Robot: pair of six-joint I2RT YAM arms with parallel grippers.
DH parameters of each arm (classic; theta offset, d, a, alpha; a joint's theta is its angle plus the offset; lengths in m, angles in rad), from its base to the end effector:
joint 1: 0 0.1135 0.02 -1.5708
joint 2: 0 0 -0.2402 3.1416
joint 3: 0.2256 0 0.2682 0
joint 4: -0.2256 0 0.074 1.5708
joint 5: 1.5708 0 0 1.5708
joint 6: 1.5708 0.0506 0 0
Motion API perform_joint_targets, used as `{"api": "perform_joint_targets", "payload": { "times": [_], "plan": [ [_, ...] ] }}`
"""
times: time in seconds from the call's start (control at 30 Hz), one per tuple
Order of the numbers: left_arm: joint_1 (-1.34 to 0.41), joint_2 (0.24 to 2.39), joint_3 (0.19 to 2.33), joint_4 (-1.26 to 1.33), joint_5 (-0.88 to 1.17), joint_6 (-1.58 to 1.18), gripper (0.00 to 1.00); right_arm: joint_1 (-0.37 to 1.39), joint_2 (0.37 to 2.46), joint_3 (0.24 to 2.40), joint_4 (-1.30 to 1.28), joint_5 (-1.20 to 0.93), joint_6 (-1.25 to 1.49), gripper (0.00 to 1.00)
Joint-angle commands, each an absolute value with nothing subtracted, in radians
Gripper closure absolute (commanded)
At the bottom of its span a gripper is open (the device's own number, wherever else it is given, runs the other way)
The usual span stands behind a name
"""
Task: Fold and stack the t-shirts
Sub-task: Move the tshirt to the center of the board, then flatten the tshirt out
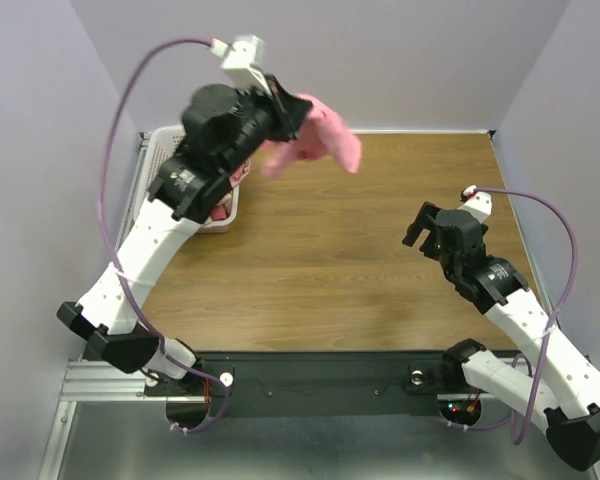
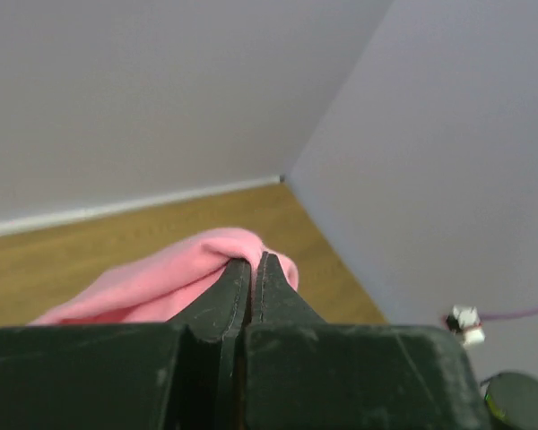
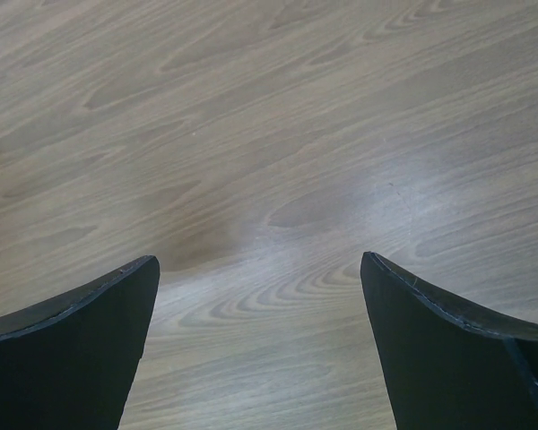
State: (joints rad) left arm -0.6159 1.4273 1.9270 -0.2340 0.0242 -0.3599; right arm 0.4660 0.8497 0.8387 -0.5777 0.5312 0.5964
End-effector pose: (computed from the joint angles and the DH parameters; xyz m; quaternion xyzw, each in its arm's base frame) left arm 0.2495 -0.1781 0.5619 0.0870 0.6010 -0.3789 0.6983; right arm 0.2092 0.0765 0.2857 0.1790 0.8410 0.0309 0.5096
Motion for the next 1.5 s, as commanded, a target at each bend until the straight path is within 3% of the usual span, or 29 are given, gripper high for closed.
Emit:
{"api": "perform_joint_targets", "payload": {
  "times": [0.0, 0.13, 0.17, 0.27, 0.3, 0.37, 0.47, 0.73, 0.93, 1.13, 1.47],
  "plan": [
    [-0.725, 1.33, 1.878, -0.12, -0.037, -0.36, 1.0, 0.465, 0.815, 0.888, -0.569, 0.558, 0.612, 0.0],
    [-0.827, 1.231, 1.555, -0.006, -0.095, -0.443, 1.0, 0.465, 0.785, 0.876, -0.58, 0.572, 0.623, 0.0],
    [-0.848, 1.214, 1.486, -0.005, -0.094, -0.46, 0.96, 0.465, 0.772, 0.876, -0.587, 0.581, 0.623, 0.0],
    [-0.859, 1.181, 1.239, 0.011, -0.129, -0.556, 0.69, 0.465, 0.755, 0.89, -0.624, 0.58, 0.621, 0.0],
    [-0.859, 1.174, 1.18, -0.027, -0.159, -0.586, 0.36, 0.465, 0.747, 0.899, -0.636, 0.575, 0.62, 0.0],
    [-0.861, 1.169, 1.037, -0.137, -0.341, -0.694, 0.18, 0.465, 0.739, 0.913, -0.687, 0.555, 0.618, 0.0],
    [-0.857, 1.163, 0.937, -0.247, -0.426, -0.802, 0.04, 0.465, 0.752, 0.913, -0.741, 0.545, 0.621, 0.0],
    [-0.857, 1.109, 0.821, -0.161, -0.338, -0.778, 0.01, 0.465, 0.922, 0.879, -0.739, 0.371, 0.606, 0.02],
    [-0.858, 1.216, 0.81, -0.054, -0.244, -0.749, 0.01, 0.465, 0.951, 0.775, -0.753, 0.353, 0.736, 0.12],
    [-0.857, 1.275, 0.779, -0.003, -0.172, -0.75, 0.01, 0.449, 0.916, 0.693, -0.842, 0.485, 0.903, 0.33],
    [-0.859, 1.255, 0.736, 0.052, -0.155, -0.755, 0.01, 0.433, 1.046, 0.62, -0.706, 0.408, 0.934, 0.42]
  ]
}}
